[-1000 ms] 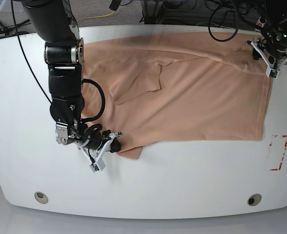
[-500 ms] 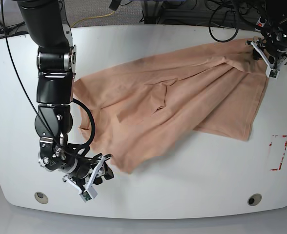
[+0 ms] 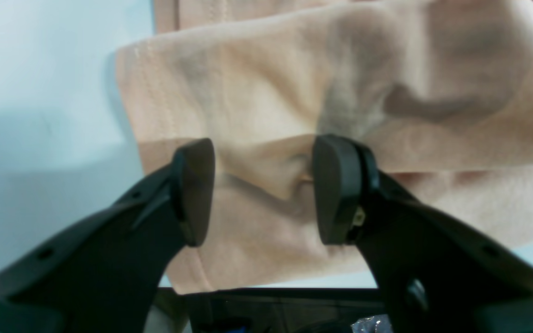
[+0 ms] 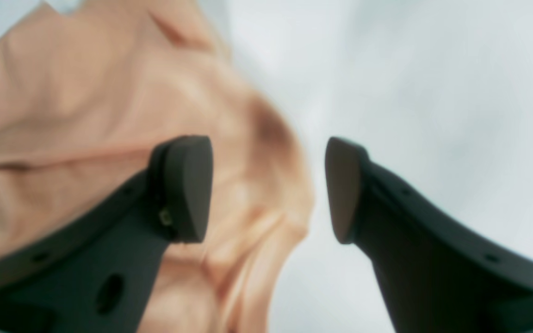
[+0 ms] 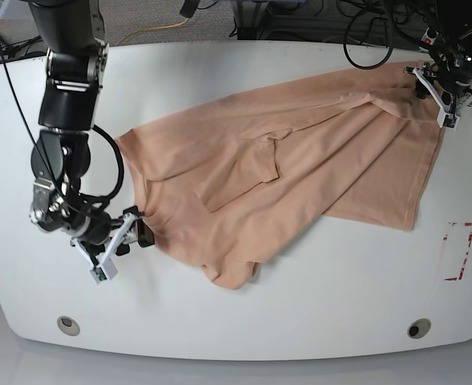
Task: Fold the T-shirt properly
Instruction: 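Drag the grasped edge with the right gripper back toward the collar corner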
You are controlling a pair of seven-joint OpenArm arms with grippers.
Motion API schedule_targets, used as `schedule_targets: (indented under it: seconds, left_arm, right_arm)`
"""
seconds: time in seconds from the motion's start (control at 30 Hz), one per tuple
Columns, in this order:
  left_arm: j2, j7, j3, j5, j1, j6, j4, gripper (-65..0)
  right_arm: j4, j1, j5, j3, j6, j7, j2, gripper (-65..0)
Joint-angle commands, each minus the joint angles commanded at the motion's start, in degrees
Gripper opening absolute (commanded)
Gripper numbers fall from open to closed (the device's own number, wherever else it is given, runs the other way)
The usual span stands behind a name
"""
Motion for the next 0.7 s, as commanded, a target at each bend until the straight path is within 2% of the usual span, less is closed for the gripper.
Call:
schedule_targets:
  seconds: [0.23, 0.37, 0.47, 0.7]
  left_arm:
    - [0.0, 0.0, 0.0, 0.2, -1.3, 0.0, 0.0, -32.5]
    - [0.0, 0.0, 0.0, 0.2, -1.3, 0.0, 0.0, -32.5]
    - [0.0, 0.0, 0.1, 0.3, -1.3, 0.0, 0.0, -32.5]
    - [0.0, 0.0, 0.1, 0.3, -1.3, 0.0, 0.0, -32.5]
  right_arm:
    - [7.8, -12.7, 6.2, 7.6, 0.18, -5.1, 0.7, -29.6]
    - [10.0, -18.2, 9.6, 9.3, 0.18, -6.4, 0.6, -29.6]
    - [10.1, -21.1, 9.9, 9.7, 0.18, -6.2, 0.5, -29.6]
    - [5.1, -22.9, 9.8, 9.3, 0.18, -1.7, 0.9, -29.5]
